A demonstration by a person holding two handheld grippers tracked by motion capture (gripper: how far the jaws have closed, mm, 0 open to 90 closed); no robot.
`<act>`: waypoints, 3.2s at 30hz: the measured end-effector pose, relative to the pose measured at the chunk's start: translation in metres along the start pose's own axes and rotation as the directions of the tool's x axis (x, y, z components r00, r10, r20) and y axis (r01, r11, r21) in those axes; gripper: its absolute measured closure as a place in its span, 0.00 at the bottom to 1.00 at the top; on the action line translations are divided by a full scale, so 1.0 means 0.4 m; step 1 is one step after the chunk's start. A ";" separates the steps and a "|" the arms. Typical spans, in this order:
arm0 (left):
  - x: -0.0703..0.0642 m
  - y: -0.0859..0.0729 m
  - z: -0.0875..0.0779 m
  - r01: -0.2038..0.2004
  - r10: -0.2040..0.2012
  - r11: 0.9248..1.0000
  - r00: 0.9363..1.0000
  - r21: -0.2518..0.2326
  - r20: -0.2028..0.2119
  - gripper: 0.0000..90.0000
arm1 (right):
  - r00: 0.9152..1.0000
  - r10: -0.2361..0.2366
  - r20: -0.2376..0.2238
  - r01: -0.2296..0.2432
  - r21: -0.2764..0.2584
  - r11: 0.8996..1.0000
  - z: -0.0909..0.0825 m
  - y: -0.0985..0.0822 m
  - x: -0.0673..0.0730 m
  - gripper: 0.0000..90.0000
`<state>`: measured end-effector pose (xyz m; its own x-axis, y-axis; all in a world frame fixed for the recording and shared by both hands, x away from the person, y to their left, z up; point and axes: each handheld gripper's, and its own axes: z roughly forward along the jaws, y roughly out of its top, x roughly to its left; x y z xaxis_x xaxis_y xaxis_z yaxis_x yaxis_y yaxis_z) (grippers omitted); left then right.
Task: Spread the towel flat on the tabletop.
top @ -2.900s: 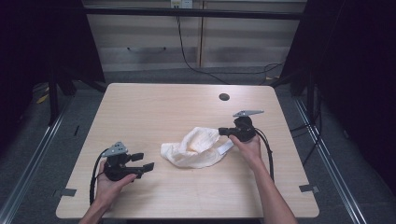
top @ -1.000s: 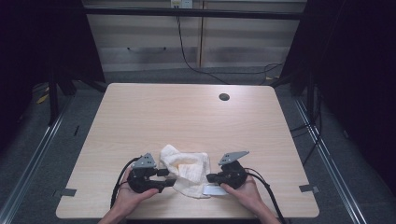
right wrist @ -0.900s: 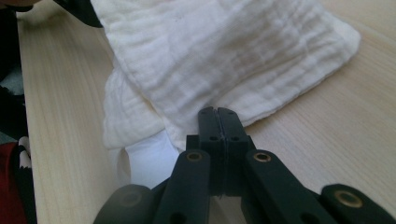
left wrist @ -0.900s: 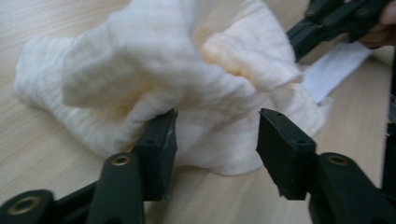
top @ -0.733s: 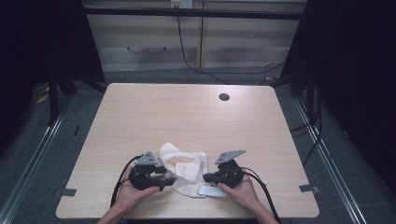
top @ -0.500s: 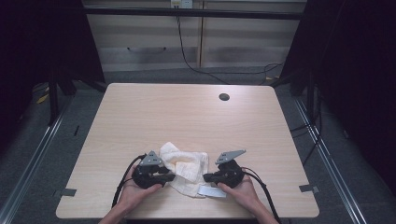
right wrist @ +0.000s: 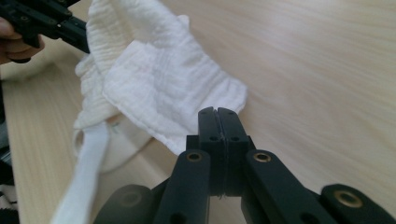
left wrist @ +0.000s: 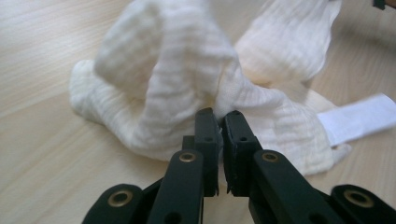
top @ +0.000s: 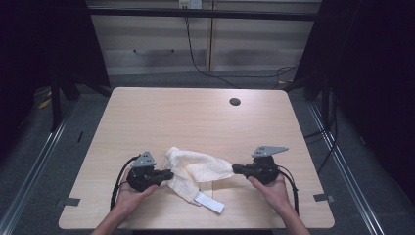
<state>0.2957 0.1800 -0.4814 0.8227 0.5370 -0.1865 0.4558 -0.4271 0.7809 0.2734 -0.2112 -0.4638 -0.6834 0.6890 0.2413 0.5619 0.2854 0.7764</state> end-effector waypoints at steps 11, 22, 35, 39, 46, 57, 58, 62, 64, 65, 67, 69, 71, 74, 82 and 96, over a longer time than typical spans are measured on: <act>0.082 0.015 0.055 0.042 -0.039 0.998 0.998 0.057 -0.043 0.95 | 0.993 0.081 0.080 -0.079 -0.030 0.996 -0.045 -0.029 -0.083 1.00; 0.066 0.015 -0.043 0.121 -0.121 0.989 0.993 -0.080 0.002 0.64 | 0.994 0.064 0.090 -0.064 -0.001 0.998 -0.023 -0.034 -0.083 1.00; -0.059 -0.025 0.027 0.000 -0.003 1.000 0.993 0.030 0.120 0.57 | 0.995 0.074 0.070 -0.073 -0.019 0.997 -0.022 -0.033 -0.079 1.00; -0.068 -0.030 0.047 -0.012 0.007 0.999 0.994 0.051 0.110 0.53 | 0.996 0.065 0.064 -0.064 -0.022 0.998 -0.019 -0.034 -0.078 1.00; -0.080 -0.036 0.069 -0.052 0.044 0.995 0.994 0.081 0.102 0.52 | 0.996 0.071 0.062 -0.070 -0.021 0.997 -0.018 -0.033 -0.078 1.00; -0.090 -0.042 0.071 -0.134 0.134 0.988 0.991 0.076 0.002 0.86 | 0.996 0.071 0.057 -0.070 -0.020 0.997 -0.019 -0.034 -0.075 1.00; -0.084 -0.041 0.070 -0.129 0.129 0.988 0.992 0.079 0.009 0.90 | 0.996 0.072 0.058 -0.071 -0.020 0.997 -0.019 -0.034 -0.076 1.00; -0.064 -0.041 0.062 -0.068 0.066 0.995 0.997 0.070 0.032 0.94 | 0.995 0.075 0.059 -0.074 -0.023 0.997 -0.024 -0.033 -0.076 1.00; -0.050 -0.038 0.048 -0.026 0.024 0.999 0.998 0.035 0.059 0.94 | 0.995 0.081 0.059 -0.079 -0.036 0.996 -0.028 -0.031 -0.077 1.00; -0.044 -0.036 0.039 -0.011 0.010 1.000 0.998 0.016 0.068 0.94 | 0.995 0.082 0.055 -0.080 -0.044 0.996 -0.031 -0.030 -0.078 1.00; -0.037 -0.032 0.021 0.004 -0.003 1.000 0.998 -0.011 0.061 0.94 | 0.995 0.086 0.051 -0.083 -0.052 0.995 -0.038 -0.028 -0.076 1.00; -0.032 -0.027 0.006 0.007 -0.005 1.000 0.998 -0.031 0.065 0.94 | 0.996 0.082 0.045 -0.079 -0.062 0.995 -0.041 -0.027 -0.076 1.00; -0.026 -0.018 -0.011 0.019 -0.015 0.998 0.998 -0.064 0.067 0.94 | 0.995 0.085 0.044 -0.082 -0.068 0.994 -0.045 -0.024 -0.073 1.00; -0.013 0.003 -0.033 0.031 -0.023 0.994 0.997 -0.104 0.072 0.95 | 0.996 0.072 0.045 -0.067 -0.085 0.994 -0.058 -0.009 -0.069 1.00; 0.019 0.124 -0.101 0.010 -0.002 0.975 0.999 -0.220 0.037 0.95 | 0.997 0.029 0.074 -0.017 -0.165 0.986 -0.110 0.092 -0.054 1.00; 0.036 0.277 -0.216 -0.035 0.031 0.926 0.999 -0.375 -0.016 0.96 | 0.990 -0.057 0.129 0.091 -0.274 0.958 -0.216 0.269 -0.019 1.00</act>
<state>0.3287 0.2031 -0.3460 0.8309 0.5351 -0.1524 0.2662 -0.1418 0.9534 0.2988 -0.2432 -0.3316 -0.6485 0.7517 0.1198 0.3488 0.1535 0.9246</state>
